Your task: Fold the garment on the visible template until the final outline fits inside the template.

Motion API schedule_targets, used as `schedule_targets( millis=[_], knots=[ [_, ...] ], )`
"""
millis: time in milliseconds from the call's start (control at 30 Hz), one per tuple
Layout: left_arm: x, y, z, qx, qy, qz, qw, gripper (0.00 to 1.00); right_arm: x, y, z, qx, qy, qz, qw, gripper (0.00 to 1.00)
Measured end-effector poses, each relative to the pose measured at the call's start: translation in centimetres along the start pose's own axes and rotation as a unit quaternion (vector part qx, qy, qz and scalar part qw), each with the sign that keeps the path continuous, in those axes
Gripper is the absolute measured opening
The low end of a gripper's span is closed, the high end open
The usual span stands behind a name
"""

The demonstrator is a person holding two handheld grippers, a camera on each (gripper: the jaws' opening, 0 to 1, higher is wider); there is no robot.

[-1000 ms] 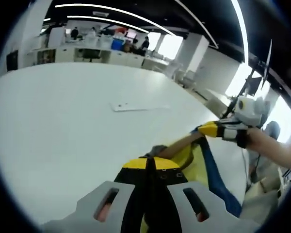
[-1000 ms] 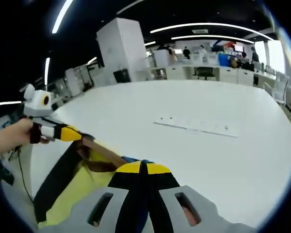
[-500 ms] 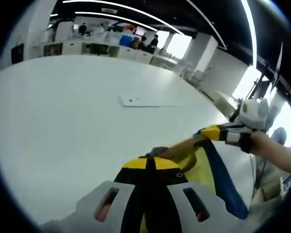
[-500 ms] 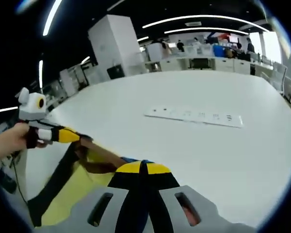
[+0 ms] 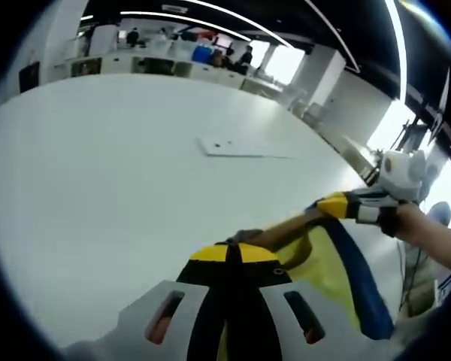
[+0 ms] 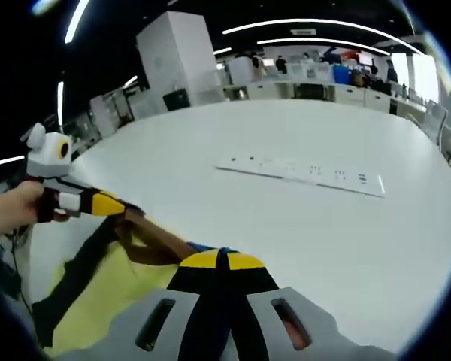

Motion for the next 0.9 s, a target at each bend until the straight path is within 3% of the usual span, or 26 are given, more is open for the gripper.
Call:
schedule_targets(
  millis=[267,900],
  knots=[
    [-0.2,0.9,0.4,0.003,-0.001,0.007,1.0,0.0,-0.5,0.8,-0.4,-0.005,-0.02,0.011,0.9997,0.02],
    [-0.6,1.4,0.7,0.002,0.006,0.022,0.9997,0.01,-0.8,1.2,-1.0,-0.005,0.011,0.012,0.9999,0.02]
  ],
)
Point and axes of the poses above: the point that each gripper's makers call its tool centre point, and the gripper's own axes: y roughly forward along the fingers, z roughly to its left, x roughly out of its top, the point moved 7 cm from there along -y, roughly backward along the fingers, and after that the axes turned 7 degrees about x, right-handed, at the moved point
